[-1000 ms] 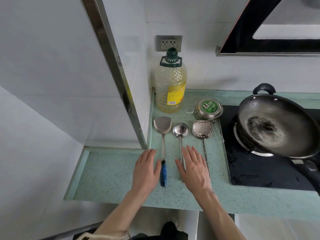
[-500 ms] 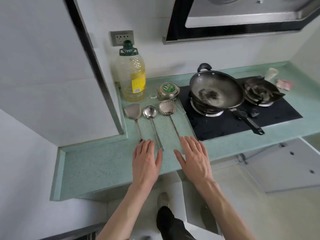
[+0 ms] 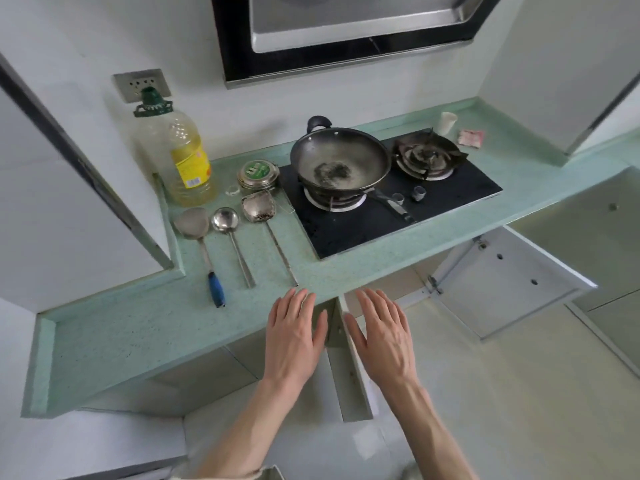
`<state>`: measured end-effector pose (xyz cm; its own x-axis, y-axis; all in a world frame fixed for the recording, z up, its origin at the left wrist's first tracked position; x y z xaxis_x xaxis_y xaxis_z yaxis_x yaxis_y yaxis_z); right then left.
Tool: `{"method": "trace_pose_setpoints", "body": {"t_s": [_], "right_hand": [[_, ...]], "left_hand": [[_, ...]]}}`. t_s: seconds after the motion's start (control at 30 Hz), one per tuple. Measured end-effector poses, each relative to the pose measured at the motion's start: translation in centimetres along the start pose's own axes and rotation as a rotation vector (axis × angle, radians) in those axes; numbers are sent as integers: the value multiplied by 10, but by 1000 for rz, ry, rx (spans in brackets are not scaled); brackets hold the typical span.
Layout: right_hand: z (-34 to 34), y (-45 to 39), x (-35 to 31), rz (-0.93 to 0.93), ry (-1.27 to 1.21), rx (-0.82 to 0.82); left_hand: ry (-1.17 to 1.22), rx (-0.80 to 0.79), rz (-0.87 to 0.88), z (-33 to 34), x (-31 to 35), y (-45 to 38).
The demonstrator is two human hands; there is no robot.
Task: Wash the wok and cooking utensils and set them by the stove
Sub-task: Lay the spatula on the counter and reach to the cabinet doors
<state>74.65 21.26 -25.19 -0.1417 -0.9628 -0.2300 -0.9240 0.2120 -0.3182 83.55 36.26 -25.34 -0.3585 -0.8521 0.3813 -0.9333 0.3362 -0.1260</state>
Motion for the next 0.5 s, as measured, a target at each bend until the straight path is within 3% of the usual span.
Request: {"method": "trace_pose_setpoints", "body": {"t_s": [0.17, 0.33, 0.5], "right_hand": [[-29, 35, 78, 24, -9, -48], [-64, 64, 169, -23, -25, -49], [-87, 76, 242, -54, -23, -60]], "left_hand": [[17, 10, -15, 33, 75, 19], [57, 58, -150, 70, 145, 40], [51, 92, -138, 96, 215, 55]]}}
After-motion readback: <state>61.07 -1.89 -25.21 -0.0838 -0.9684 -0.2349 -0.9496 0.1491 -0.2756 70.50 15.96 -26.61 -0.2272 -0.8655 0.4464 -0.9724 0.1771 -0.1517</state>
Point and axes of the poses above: each hand's wrist, its own y-axis away from the middle knuckle, its own z-axis out of the palm, x = y × z, the point moved 5 cm from there along -y, towards the middle knuckle, and after that the axes turned 14 degrees about -z, right-handed, at the moved point
